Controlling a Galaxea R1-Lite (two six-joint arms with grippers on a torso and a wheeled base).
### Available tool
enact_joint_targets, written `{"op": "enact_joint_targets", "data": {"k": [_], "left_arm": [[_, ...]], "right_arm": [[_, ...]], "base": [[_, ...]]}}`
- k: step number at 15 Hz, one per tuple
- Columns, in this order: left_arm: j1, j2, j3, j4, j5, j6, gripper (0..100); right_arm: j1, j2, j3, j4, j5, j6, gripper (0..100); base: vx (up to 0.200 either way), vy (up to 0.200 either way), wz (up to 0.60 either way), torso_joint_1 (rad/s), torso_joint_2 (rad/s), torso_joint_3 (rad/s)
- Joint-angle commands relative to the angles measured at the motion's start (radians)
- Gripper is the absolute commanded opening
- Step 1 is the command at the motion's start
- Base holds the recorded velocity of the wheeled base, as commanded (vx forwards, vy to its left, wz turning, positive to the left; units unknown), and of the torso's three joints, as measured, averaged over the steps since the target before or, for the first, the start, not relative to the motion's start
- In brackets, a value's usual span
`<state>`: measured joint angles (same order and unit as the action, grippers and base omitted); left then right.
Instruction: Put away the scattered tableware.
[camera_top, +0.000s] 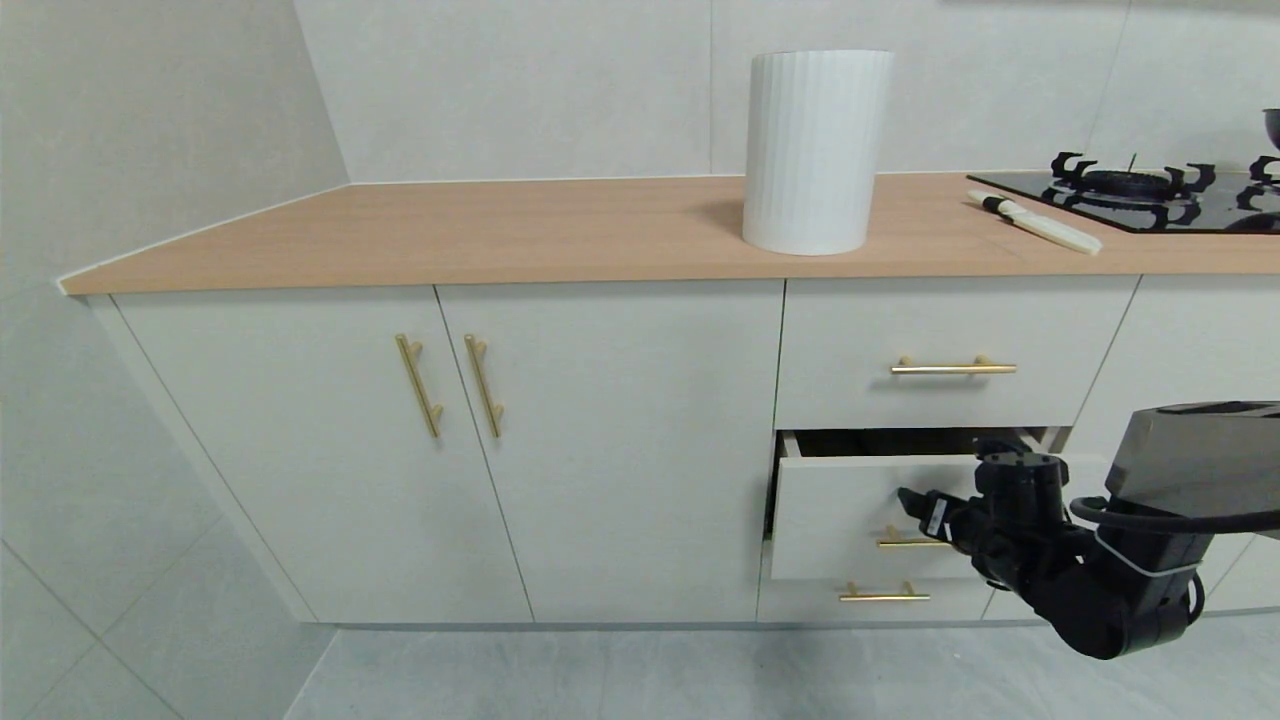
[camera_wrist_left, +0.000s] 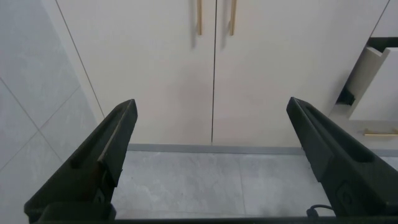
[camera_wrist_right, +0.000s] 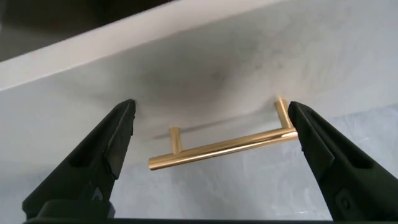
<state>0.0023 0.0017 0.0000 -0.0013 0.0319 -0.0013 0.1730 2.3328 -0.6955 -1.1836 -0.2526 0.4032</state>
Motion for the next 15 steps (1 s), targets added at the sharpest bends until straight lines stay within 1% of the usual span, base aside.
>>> {"op": "enact_joint_targets", "data": {"k": [1,5,10,15], "left_arm": [[-0.001,0.000,0.000,0.000,0.000,0.000,100],[0.001,0.000,0.000,0.000,0.000,0.000,100],[0.001,0.000,0.000,0.000,0.000,0.000,100],[0.001,0.000,0.000,0.000,0.000,0.000,100]], "right_arm": [[-0.012,0.026,-0.035,0.001,-0.002,0.016,100],[-0.030,0.050,-0.082,0.002,-0.005,0.052,100],[-0.044,0.094,-0.150,0.006,-0.056,0.052,100],[-0.047,0.111,-0.188,0.007,-0.102,0.052,100]], "base": [[0.000,0.000,0.00,0.000,0.00,0.000],[0.000,0.000,0.00,0.000,0.00,0.000],[0.000,0.000,0.00,0.000,0.00,0.000],[0.000,0.000,0.00,0.000,0.00,0.000]]}}
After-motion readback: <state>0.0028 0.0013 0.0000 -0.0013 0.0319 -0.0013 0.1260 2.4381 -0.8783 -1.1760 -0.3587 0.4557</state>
